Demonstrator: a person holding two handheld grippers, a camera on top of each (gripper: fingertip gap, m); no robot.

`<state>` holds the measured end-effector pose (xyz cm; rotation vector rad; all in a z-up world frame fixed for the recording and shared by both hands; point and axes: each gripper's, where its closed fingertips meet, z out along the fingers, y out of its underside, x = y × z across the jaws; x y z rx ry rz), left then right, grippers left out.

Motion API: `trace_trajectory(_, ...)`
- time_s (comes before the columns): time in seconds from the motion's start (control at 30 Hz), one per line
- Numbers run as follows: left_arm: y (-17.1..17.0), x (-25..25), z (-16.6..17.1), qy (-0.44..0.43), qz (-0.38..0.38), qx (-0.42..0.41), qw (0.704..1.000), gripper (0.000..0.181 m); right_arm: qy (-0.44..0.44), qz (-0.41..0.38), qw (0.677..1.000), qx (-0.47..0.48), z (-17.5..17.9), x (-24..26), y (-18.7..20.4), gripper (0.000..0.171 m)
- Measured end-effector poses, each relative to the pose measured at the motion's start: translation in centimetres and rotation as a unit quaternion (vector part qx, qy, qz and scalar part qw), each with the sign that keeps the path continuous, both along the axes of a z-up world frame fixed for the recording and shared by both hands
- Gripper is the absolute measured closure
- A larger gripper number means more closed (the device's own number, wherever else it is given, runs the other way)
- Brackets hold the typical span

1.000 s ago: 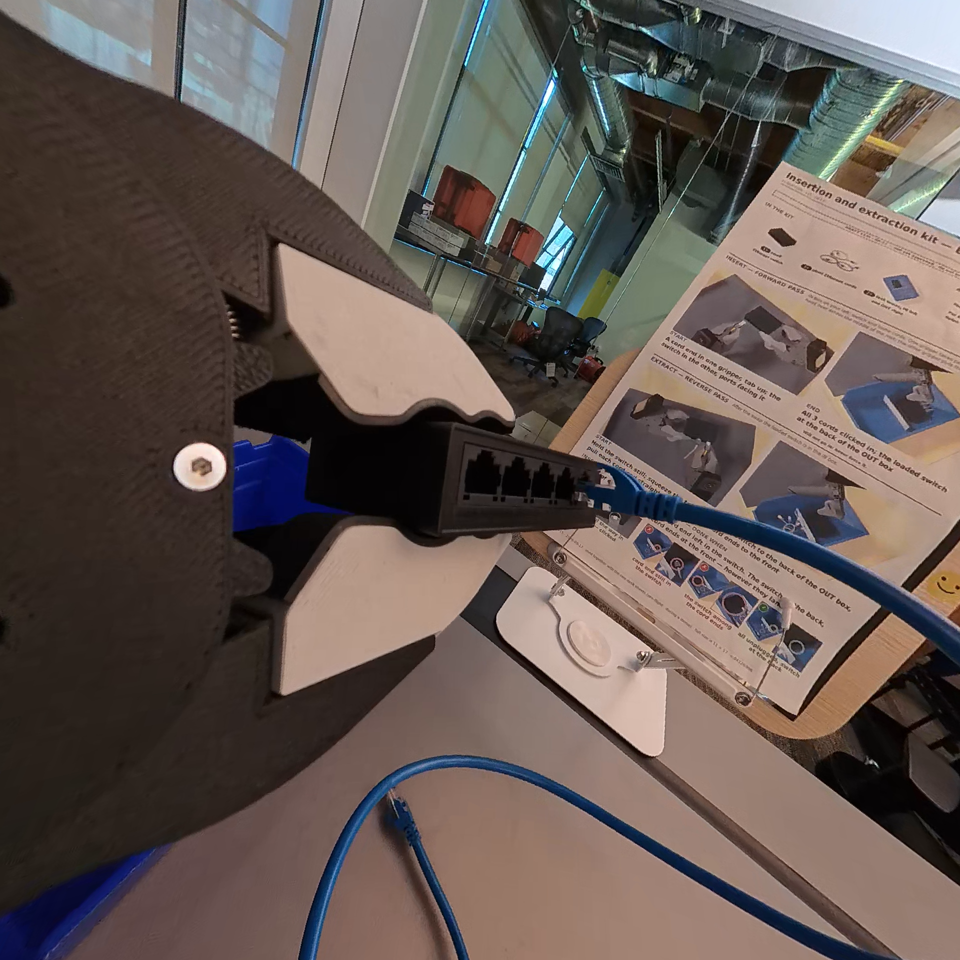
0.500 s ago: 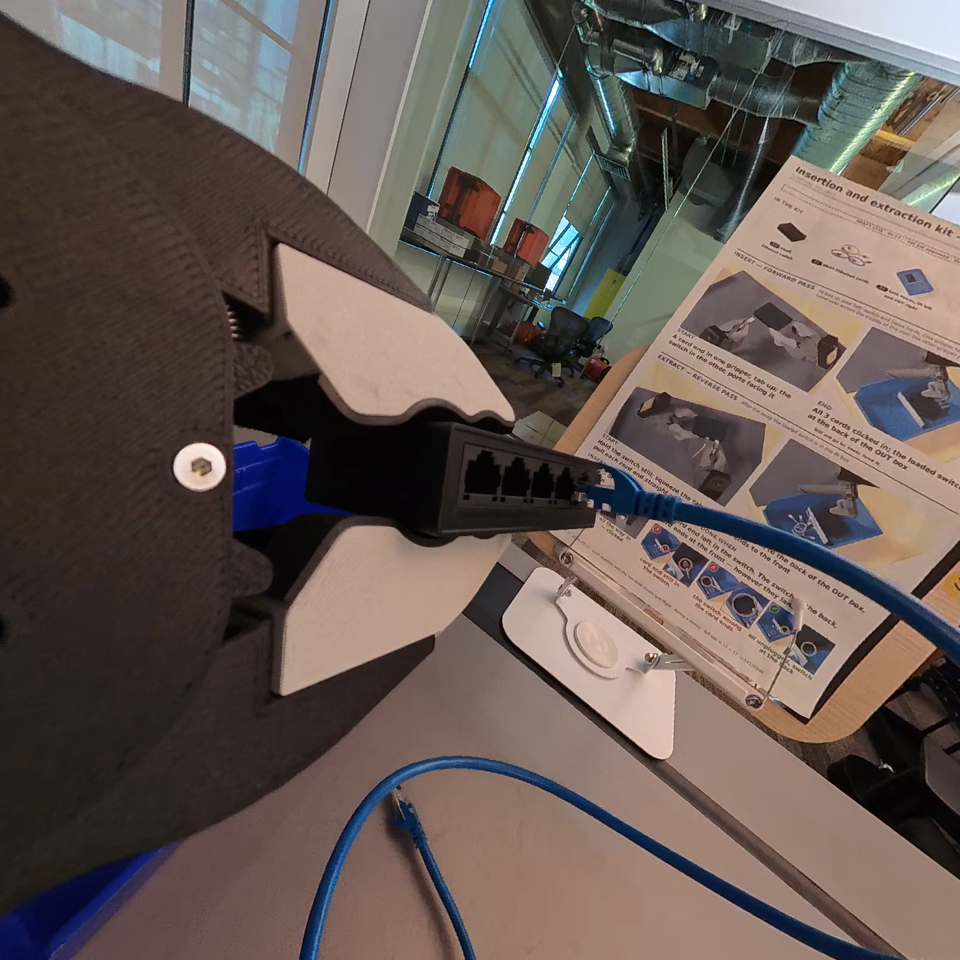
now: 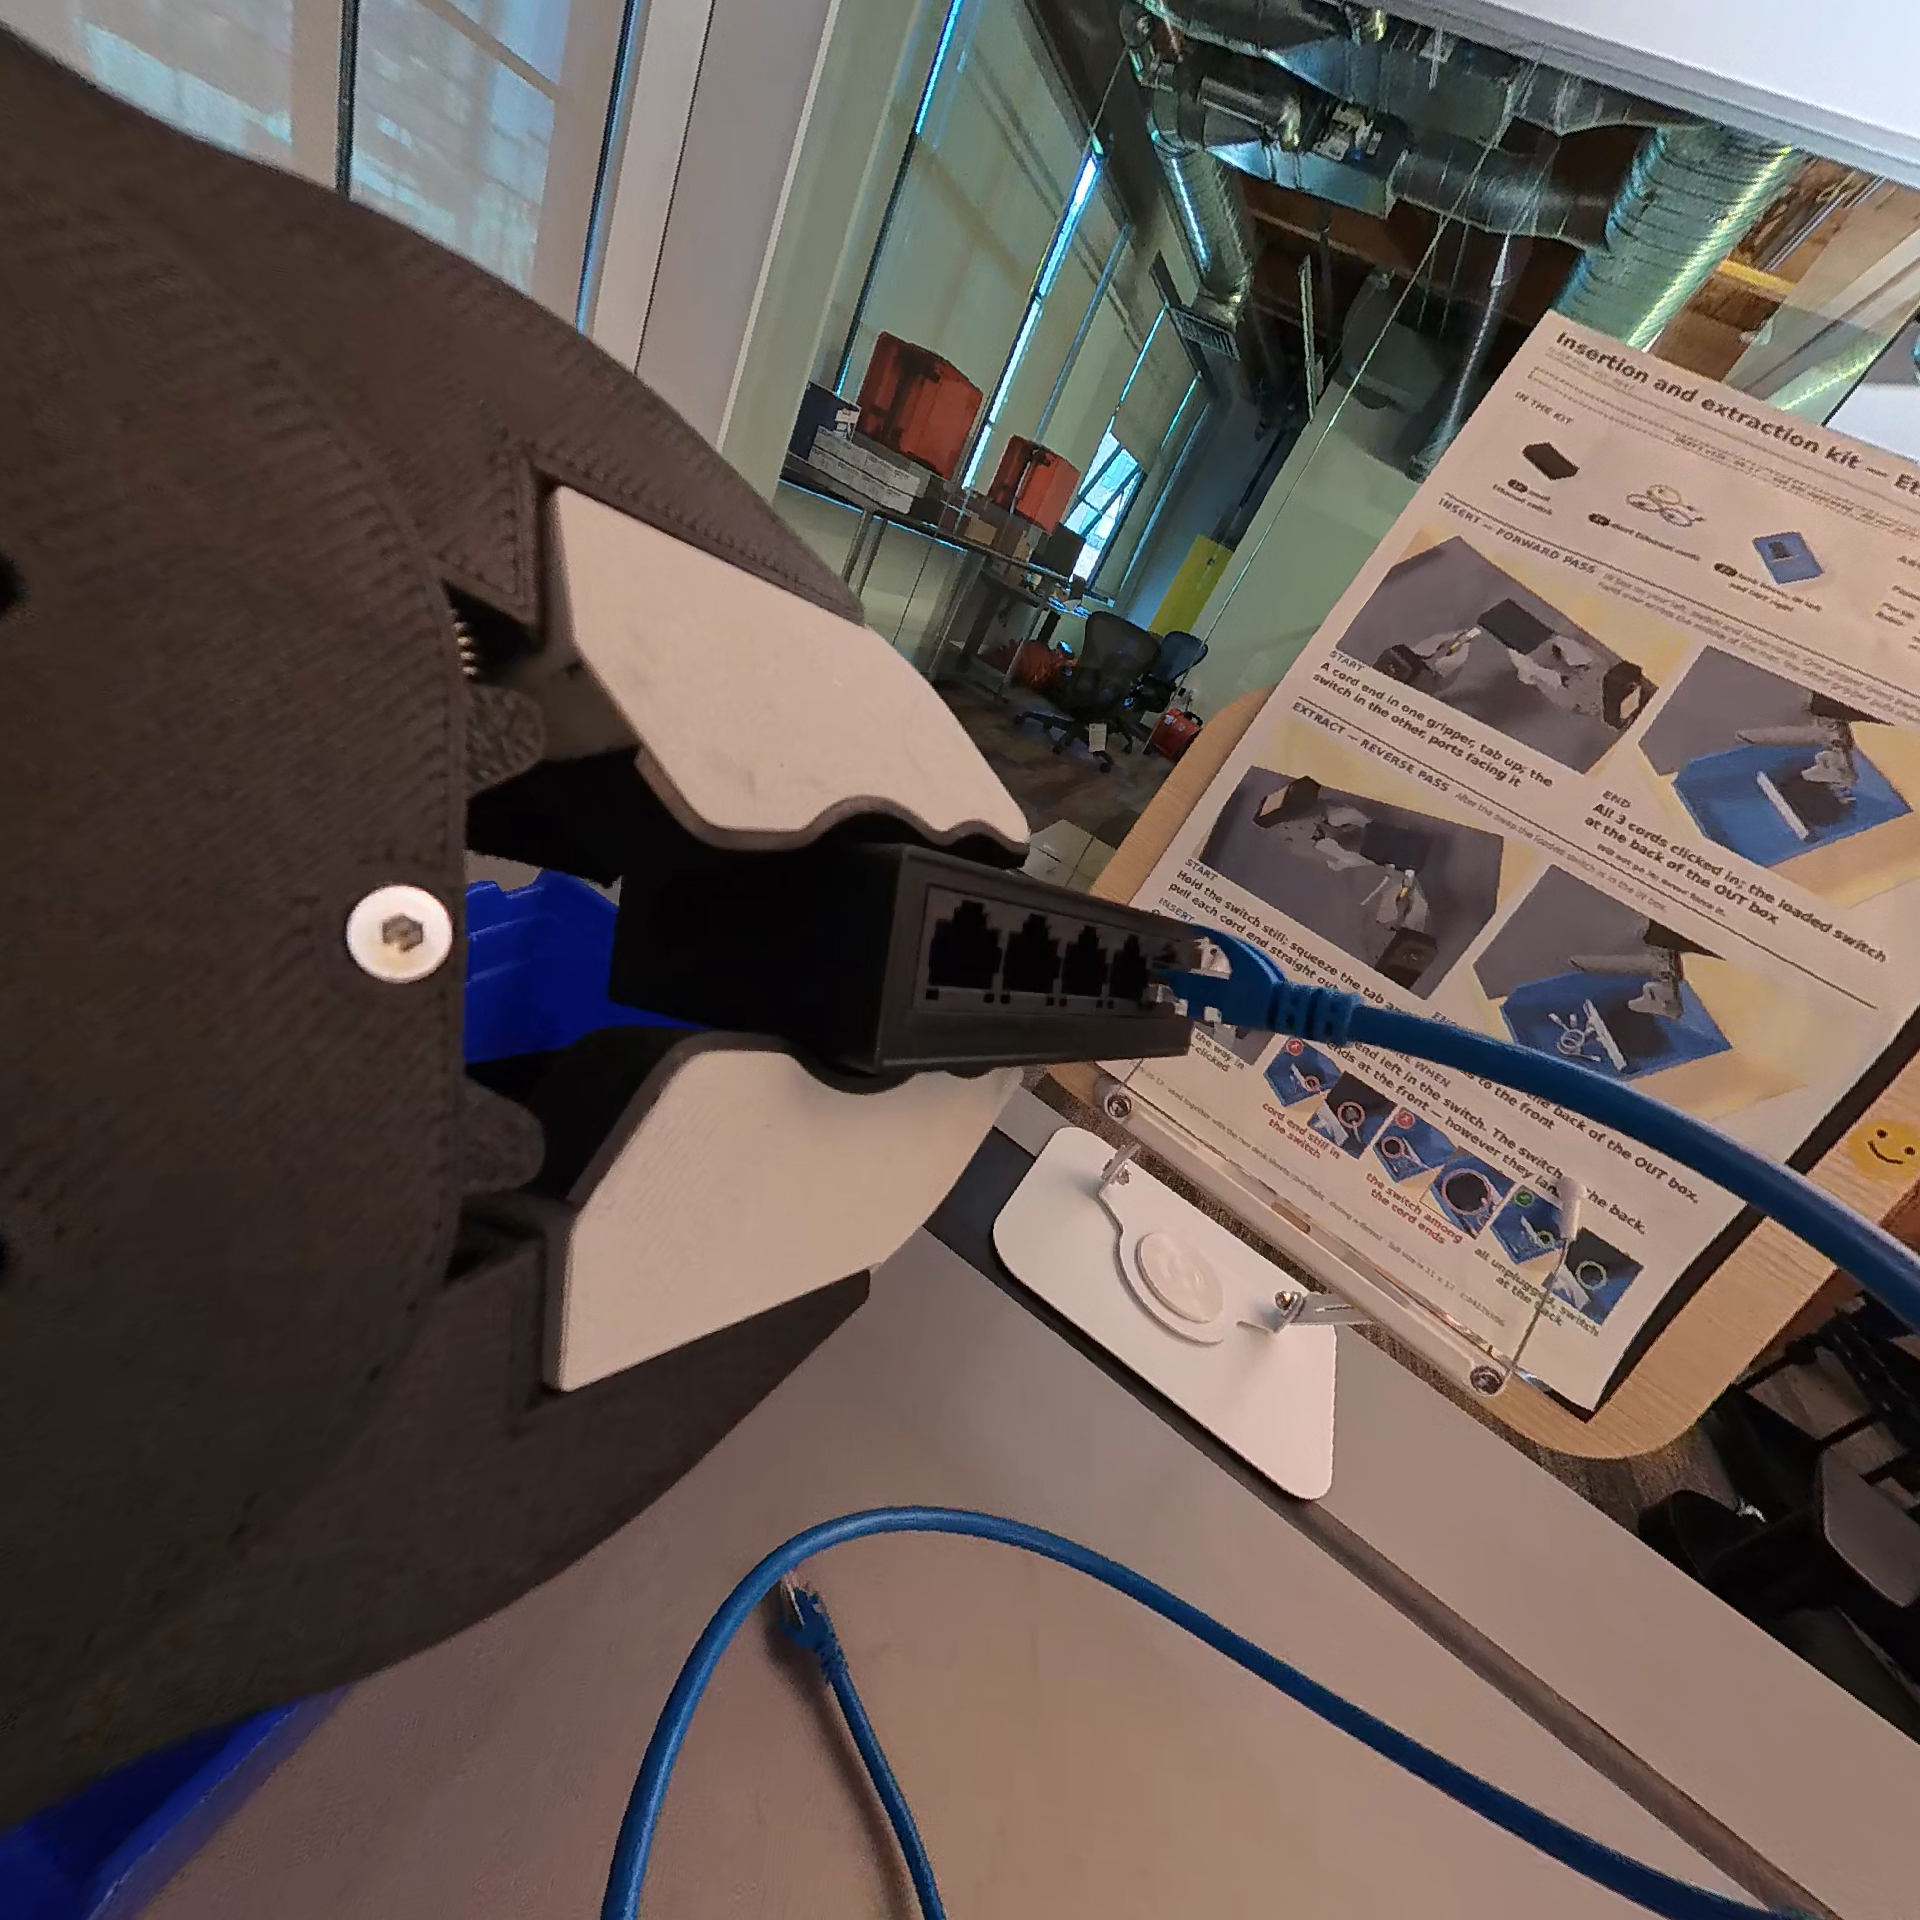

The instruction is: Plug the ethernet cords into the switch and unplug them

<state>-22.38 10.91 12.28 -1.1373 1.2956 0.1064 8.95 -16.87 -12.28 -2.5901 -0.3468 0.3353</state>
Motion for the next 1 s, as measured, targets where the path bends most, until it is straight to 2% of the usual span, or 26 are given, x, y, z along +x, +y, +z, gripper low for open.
trace_trajectory(0.17, -0.7, 0.6, 0.1, -0.002, -0.025, 0.015, 1.0, 0.15, -0.006, 0.024, 0.999, 0.046, 4.0, 1.3, -0.6, 0.15)
trace_trajectory(0.3, -2.8, 2.1, 0.4, -0.006, -0.076, 0.043, 0.996, 0.15, -0.036, -0.007, 0.976, 0.216, 12.7, 0.3, 1.8, 0.149)
trace_trajectory(0.37, -4.0, 2.9, 0.5, -0.003, -0.099, 0.062, 0.993, 0.15, -0.097, 0.023, 0.926, 0.364, 18.9, -3.0, 3.3, 0.145)
trace_trajectory(0.47, -6.2, 4.3, 0.2, 0.012, -0.139, 0.093, 0.986, 0.15, -0.187, 0.113, 0.818, 0.532, 25.9, -11.5, 4.0, 0.138)
trace_trajectory(0.53, -7.9, 5.2, -0.3, 0.024, -0.168, 0.109, 0.979, 0.15, -0.257, 0.178, 0.76, 0.57, 27.5, -16.8, 4.8, 0.137)
trace_trajectory(0.6, -9.4, 5.8, -0.4, 0.03, -0.186, 0.132, 0.973, 0.15, -0.311, 0.226, 0.718, 0.58, 28.3, -20.6, 5.8, 0.137)
trace_trajectory(0.7, -11.5, 6.3, -0.7, 0.045, -0.216, 0.15, 0.964, 0.15, -0.375, 0.26, 0.644, 0.614, 30.8, -22.2, 6.2, 0.148)
trace_trajectory(0.73, -12.2, 6.3, -0.6, 0.043, -0.229, 0.153, 0.96, 0.15, -0.365, 0.26, 0.638, 0.626, 31.8, -22.0, 6.0, 0.15)
trace_trajectory(0.83, -14.6, 6.2, -0.1, 0.027, -0.275, 0.147, 0.95, 0.15, -0.316, 0.27, 0.675, 0.61, 32.4, -20.6, 6.6, 0.149)
trace_trajectory(0.93, -16.1, 5.9, 0.6, 0.01, -0.304, 0.14, 0.942, 0.15, -0.319, 0.311, 0.709, 0.546, 28.9, -20.4, 8.5, 0.139)
trace_trajectory(1.0, -16.5, 5.7, 0.8, 0.004, -0.312, 0.133, 0.941, 0.15, -0.323, 0.342, 0.704, 0.532, 27.0, -22.0, 8.7, 0.136)
